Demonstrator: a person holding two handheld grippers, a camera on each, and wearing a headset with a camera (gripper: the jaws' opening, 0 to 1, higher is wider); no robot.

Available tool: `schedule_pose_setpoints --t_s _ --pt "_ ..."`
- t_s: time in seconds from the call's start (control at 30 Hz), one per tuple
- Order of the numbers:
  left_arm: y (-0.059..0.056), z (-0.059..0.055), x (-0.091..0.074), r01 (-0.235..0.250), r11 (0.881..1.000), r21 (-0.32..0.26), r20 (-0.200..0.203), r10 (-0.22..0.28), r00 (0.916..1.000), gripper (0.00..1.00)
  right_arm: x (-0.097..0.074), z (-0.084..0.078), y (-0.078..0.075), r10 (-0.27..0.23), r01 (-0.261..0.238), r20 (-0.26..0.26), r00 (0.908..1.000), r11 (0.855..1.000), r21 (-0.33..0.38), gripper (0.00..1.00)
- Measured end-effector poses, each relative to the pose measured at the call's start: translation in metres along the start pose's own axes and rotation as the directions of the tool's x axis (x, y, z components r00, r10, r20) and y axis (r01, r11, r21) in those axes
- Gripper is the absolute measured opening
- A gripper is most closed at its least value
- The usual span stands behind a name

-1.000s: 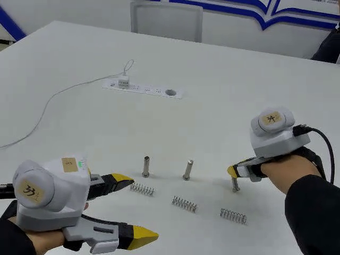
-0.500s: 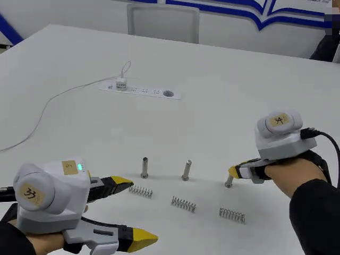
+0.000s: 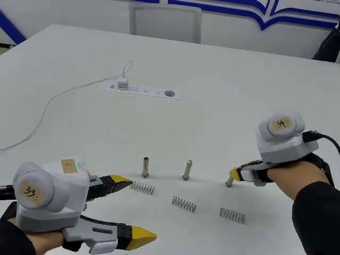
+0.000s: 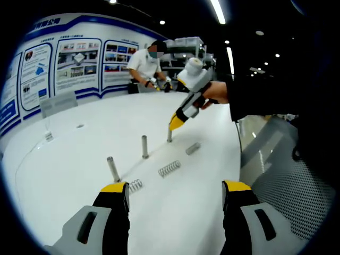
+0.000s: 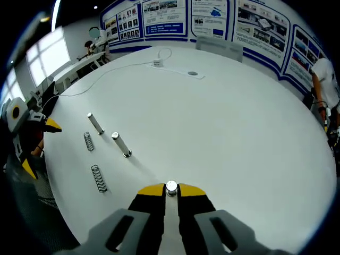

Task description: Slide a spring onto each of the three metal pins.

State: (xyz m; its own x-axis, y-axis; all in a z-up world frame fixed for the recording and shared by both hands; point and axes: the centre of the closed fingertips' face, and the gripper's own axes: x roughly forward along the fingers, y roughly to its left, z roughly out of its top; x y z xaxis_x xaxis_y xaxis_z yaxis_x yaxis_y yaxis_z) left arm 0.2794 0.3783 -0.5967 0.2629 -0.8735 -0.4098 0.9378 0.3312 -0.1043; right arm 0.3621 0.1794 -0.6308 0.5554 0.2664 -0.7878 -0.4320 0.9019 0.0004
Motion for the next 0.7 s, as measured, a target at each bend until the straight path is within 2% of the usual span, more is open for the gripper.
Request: schedule_pose_setpoints --t_s 0.33,0.5,0.6,0.7 --pt "0.000 0.005 -0.002 0.000 1.000 0.001 0.021 0.000 0.9998 0.73 -0.004 -0.001 -0.002 -0.006 0.006 -0.001 1.0000 1.000 -0.029 0.16" --pt "-0.005 0.003 0.002 0.019 1.000 0.006 0.007 -0.019 0.9998 0.73 -0.011 -0.009 -0.001 -0.005 0.005 0.009 1.0000 1.000 -0.023 0.17" --pt "-0.008 0.001 0.004 0.034 0.999 0.011 -0.005 -0.034 0.9994 0.73 -0.016 -0.016 0.004 0.017 -0.017 0.019 0.9997 1.000 -0.020 0.17" --pt "-0.009 -0.001 0.005 0.041 0.999 0.007 -0.012 -0.041 0.9991 0.73 -0.022 -0.024 0.014 0.052 -0.051 0.025 0.9983 0.997 -0.057 0.18"
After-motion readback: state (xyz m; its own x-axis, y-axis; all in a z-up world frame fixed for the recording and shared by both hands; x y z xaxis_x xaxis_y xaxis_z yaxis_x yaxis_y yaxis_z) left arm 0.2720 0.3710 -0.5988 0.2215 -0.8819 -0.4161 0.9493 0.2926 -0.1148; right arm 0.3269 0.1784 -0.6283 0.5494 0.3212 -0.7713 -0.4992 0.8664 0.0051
